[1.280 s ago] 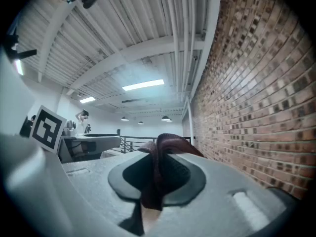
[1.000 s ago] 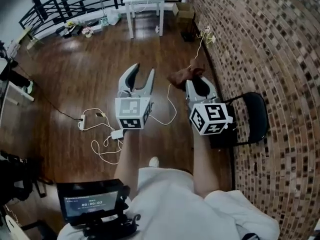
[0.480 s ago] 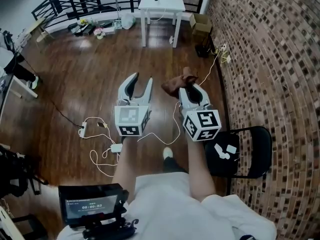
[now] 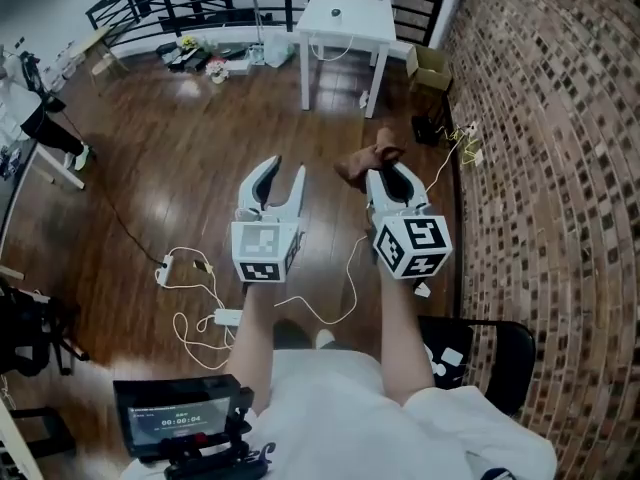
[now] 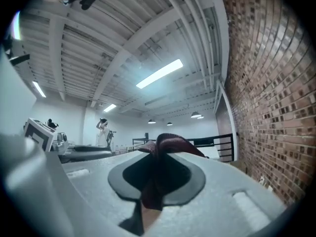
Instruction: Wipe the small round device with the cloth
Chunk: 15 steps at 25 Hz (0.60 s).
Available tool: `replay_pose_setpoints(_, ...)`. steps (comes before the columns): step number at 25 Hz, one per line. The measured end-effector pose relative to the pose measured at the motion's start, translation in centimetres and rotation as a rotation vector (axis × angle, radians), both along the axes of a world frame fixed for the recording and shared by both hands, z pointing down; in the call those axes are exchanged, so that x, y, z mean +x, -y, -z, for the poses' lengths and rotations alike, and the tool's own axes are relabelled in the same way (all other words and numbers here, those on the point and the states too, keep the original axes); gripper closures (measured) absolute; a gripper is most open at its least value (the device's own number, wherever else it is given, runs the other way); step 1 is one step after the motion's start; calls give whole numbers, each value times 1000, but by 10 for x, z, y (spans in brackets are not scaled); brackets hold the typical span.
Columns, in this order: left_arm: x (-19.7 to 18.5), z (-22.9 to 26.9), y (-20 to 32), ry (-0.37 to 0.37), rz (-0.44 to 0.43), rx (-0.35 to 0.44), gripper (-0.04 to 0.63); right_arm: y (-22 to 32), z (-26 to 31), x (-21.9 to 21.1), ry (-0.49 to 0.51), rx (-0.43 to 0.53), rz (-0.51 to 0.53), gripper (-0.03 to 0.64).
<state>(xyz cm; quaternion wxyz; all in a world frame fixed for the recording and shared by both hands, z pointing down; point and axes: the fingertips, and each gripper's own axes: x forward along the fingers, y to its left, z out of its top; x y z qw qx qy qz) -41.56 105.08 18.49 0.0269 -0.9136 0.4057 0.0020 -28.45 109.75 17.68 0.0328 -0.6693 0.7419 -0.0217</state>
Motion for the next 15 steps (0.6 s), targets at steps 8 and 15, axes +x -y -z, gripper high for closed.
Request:
replay_pose_setpoints(8,4,-22,97,-6,36,-31,423,94,-18,-25,-21,-19,104,580)
replay_pose_setpoints(15,33,-20,221,-49,-21,-26,430,210,-23,4,-37,-29,33,580)
